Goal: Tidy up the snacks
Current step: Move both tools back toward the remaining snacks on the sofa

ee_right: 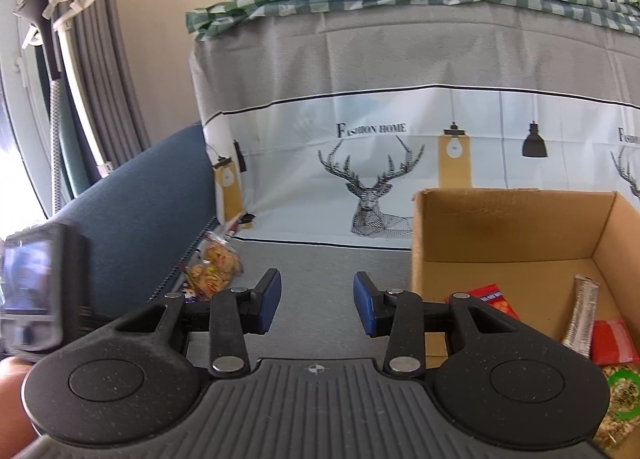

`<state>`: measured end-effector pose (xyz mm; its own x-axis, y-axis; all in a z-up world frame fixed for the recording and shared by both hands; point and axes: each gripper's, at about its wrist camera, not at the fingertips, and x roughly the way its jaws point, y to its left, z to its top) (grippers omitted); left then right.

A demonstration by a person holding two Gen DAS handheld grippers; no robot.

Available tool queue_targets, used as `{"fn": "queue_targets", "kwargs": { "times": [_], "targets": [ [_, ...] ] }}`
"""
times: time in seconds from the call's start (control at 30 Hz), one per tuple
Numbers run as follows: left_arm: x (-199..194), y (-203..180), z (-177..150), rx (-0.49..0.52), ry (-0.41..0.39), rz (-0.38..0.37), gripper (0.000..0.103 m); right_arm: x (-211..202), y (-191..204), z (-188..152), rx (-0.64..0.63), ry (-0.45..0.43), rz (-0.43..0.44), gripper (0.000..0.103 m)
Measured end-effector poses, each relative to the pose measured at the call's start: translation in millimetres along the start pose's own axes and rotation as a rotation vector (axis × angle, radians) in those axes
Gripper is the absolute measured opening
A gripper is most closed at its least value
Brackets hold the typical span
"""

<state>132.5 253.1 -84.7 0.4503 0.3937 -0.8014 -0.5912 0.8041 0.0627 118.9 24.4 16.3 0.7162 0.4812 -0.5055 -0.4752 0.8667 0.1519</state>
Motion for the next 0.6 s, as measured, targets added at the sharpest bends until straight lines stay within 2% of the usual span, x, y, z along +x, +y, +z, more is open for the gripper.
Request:
{"fn": "queue_targets", "kwargs": {
  "times": [0.17, 0.23, 0.3, 0.37, 0.47, 0.6],
  "targets": [
    [18, -6, 2, 0.024, -0.001, 0.028, 0.061, -1, 4, -1, -0.016, -0.015, 0.042, 0.042],
    [24, -5, 1, 0.028, 0.011, 0.025, 0.057, -2, 5, -1, -0.019, -0.021, 0.052, 0.042],
    [29, -1, 0, 0.025, 0.032, 0.010, 0.027, -3, 5, 0, -0.018, -0.027, 0.062, 0.042],
    [27, 3, 0, 0.016, 0.040, -0.019, 0.009, -3, 6, -1, -0.019, -0.032, 0.066, 0.042],
    [23, 8, -2, 0.001, 0.065, -0.053, 0.007, -3, 8, -2, -0.022, -0.043, 0.077, 0.042],
    [4, 35, -10, -0.158, 0.130, -0.158, 0.004, -4, 13, -4, -0.026, -0.051, 0.087, 0.042]
  ]
}}
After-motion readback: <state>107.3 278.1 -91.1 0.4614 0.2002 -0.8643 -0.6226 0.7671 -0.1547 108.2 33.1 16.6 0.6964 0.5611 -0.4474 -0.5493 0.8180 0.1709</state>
